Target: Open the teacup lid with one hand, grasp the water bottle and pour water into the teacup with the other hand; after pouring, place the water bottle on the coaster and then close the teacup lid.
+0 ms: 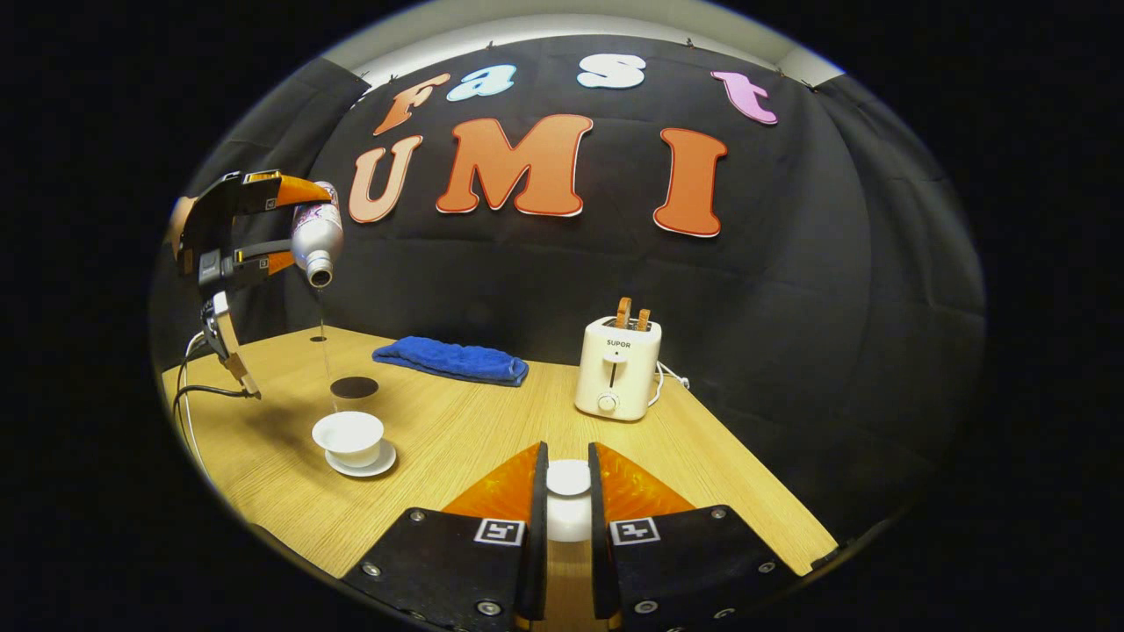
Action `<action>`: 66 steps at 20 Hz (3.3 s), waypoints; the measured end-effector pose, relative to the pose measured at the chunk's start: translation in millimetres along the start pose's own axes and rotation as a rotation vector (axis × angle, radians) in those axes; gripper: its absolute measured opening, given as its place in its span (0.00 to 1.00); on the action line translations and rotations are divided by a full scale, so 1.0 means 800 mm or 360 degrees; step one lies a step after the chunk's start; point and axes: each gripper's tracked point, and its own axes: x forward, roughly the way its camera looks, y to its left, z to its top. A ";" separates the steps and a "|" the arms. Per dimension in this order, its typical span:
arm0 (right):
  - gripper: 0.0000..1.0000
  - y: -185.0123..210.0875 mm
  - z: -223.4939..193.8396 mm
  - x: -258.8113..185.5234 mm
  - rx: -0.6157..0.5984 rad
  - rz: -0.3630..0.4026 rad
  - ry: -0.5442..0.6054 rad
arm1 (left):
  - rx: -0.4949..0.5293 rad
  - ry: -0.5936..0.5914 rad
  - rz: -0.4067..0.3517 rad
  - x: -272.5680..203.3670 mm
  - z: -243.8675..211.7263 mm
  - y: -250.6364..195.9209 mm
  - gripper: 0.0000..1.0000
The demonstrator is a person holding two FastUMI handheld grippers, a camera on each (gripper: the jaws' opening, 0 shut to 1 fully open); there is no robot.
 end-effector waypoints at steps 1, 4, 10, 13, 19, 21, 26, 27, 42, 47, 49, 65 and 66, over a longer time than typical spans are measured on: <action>0.21 0.002 0.000 0.001 -0.0005 0.0005 0.0004 | 0.0008 -0.0008 -0.0003 -0.001 0.004 -0.006 0.81; 0.21 0.009 -0.001 0.002 -0.0008 0.0025 0.0010 | 0.0027 -0.0041 -0.0002 -0.002 0.016 -0.014 0.81; 0.21 0.028 -0.008 0.000 -0.0006 0.0061 0.0034 | 0.0033 -0.0072 -0.0015 0.003 0.033 -0.042 0.78; 0.21 0.036 -0.005 0.001 0.0011 0.0080 0.0030 | 0.0025 -0.0086 0.0020 -0.002 0.039 -0.043 0.77; 0.21 0.062 0.001 0.002 0.0002 0.0149 0.0019 | -0.0022 -0.0103 0.0115 -0.008 0.046 -0.045 0.77; 0.21 0.068 0.005 0.004 -0.0008 0.0156 0.0016 | -0.0103 -0.0094 0.0192 -0.007 0.041 -0.033 0.77; 0.21 0.086 0.019 0.010 0.0004 0.0185 -0.0008 | -0.0336 -0.0049 0.0377 -0.015 0.020 -0.002 0.80; 0.21 0.091 0.021 0.012 0.0005 0.0188 -0.0012 | -0.0408 -0.0020 0.0398 -0.016 0.012 0.001 0.80; 0.21 0.151 0.053 0.030 0.0064 0.0281 -0.0060 | -0.2146 0.0323 0.0442 0.002 -0.068 -0.018 0.80; 0.21 0.165 0.059 0.031 0.0076 0.0316 -0.0080 | -0.2634 0.0390 0.0345 0.022 -0.054 -0.048 0.80; 0.21 0.170 0.056 0.033 0.0079 0.0329 -0.0064 | -0.2865 0.0448 0.0256 0.035 -0.049 -0.078 0.75; 0.21 0.198 0.028 0.056 0.0073 0.0405 0.0035 | -0.3709 0.0625 -0.0482 0.086 0.039 -0.262 0.80; 0.21 0.200 0.026 0.057 0.0078 0.0415 0.0044 | -0.3701 0.0651 -0.0502 0.088 0.041 -0.271 0.80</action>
